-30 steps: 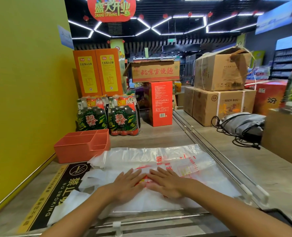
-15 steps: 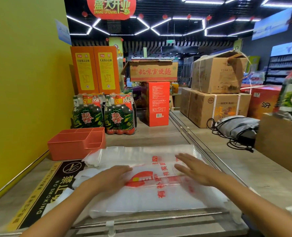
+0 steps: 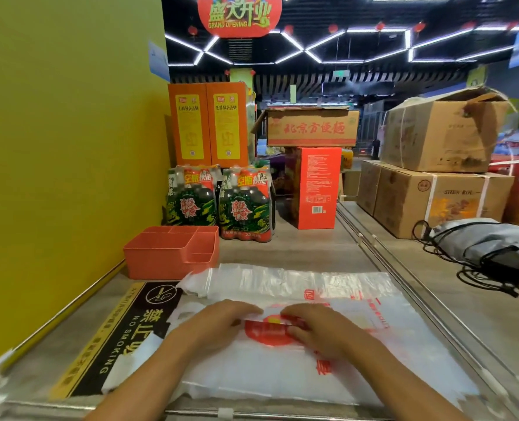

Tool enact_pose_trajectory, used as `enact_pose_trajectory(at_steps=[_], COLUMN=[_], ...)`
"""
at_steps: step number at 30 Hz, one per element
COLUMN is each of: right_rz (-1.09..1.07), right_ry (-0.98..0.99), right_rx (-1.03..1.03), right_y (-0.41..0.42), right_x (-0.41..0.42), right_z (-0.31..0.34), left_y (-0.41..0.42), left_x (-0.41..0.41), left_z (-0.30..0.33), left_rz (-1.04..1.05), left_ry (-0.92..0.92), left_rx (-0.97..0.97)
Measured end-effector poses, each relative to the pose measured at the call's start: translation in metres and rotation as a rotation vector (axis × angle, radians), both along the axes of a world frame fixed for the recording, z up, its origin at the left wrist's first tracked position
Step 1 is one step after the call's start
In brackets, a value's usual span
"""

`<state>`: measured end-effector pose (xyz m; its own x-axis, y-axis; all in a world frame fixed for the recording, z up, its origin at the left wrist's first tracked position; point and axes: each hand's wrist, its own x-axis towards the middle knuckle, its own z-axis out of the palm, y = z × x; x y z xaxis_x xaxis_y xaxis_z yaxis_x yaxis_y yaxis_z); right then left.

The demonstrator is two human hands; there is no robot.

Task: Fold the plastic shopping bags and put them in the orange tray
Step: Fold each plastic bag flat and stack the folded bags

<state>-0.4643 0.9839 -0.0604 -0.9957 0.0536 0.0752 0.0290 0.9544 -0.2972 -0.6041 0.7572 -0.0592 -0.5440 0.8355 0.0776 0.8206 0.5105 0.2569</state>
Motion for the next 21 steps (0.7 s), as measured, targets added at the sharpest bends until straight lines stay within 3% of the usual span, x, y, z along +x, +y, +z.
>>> enact_pose_trajectory(at_steps=[2, 5, 9, 12, 13, 21], right_rz=[-0.001, 0.012, -0.004, 0.006, 0.036, 0.140], right_ry=[0.002, -0.055, -0.112, -0.093, -0.098, -0.141], right_rx=[-0.064, -0.415, -0.411, -0.076, -0.049, -0.089], right_y=[0.002, 0.000, 0.007, 0.008, 0.006, -0.007], right_x=[-0.002, 0.000, 0.010, 0.016, 0.014, 0.009], right_z=[-0.005, -0.007, -0.005, 0.000, -0.001, -0.010], left_y=[-0.002, -0.009, -0.034, -0.040, -0.038, -0.035], left_x=[-0.003, -0.015, -0.038, -0.046, -0.044, -0.041], left_z=[-0.002, -0.009, -0.021, -0.025, -0.023, -0.006], left_rz=[-0.006, 0.021, 0.137, 0.218, 0.214, 0.304], left_ry=[0.010, 0.052, 0.084, 0.106, 0.087, 0.108], left_rx=[0.038, 0.064, 0.056, 0.119, 0.168, 0.474])
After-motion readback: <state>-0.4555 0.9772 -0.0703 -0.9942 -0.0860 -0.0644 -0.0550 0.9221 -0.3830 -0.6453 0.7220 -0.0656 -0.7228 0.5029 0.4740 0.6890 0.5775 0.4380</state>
